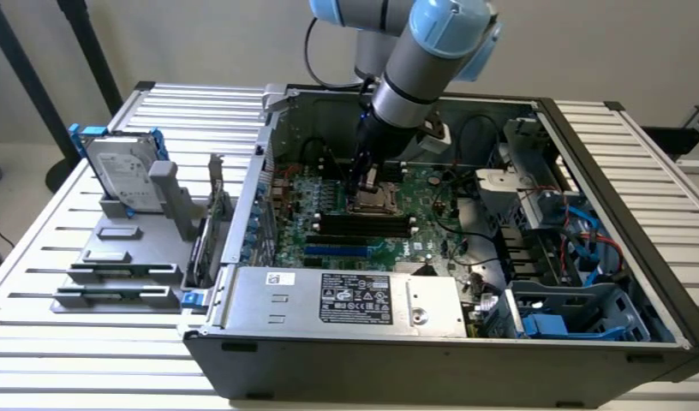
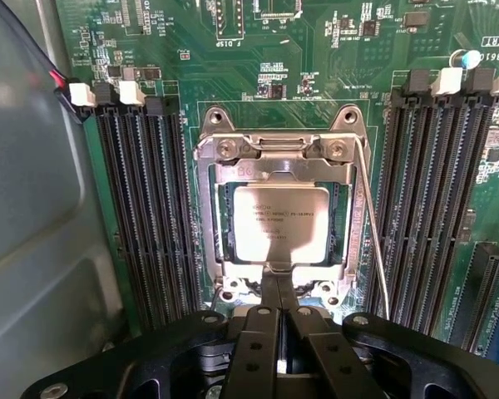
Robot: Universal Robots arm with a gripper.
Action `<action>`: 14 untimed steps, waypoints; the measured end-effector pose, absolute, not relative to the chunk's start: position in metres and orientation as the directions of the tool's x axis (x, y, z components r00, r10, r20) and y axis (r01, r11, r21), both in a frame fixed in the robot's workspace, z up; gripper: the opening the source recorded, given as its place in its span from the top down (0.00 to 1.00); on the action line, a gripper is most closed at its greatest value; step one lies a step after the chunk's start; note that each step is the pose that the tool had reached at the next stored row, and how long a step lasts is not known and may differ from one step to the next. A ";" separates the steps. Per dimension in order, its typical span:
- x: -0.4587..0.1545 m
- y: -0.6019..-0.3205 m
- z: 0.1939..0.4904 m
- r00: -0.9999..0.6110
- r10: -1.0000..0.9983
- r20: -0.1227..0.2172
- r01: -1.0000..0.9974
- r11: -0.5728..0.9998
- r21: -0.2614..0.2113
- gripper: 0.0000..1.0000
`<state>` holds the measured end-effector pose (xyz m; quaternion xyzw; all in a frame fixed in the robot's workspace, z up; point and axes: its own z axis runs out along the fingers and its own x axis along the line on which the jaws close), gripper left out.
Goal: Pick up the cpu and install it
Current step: 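Close the cpu cover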
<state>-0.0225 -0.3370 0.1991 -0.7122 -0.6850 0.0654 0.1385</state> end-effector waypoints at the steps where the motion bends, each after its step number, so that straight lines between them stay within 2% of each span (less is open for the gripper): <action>1: -0.023 -0.337 0.201 0.053 0.994 0.099 0.958 -0.022 -0.287 0.89; 14: -0.049 -0.343 0.215 0.053 0.992 0.113 0.957 -0.019 -0.289 0.89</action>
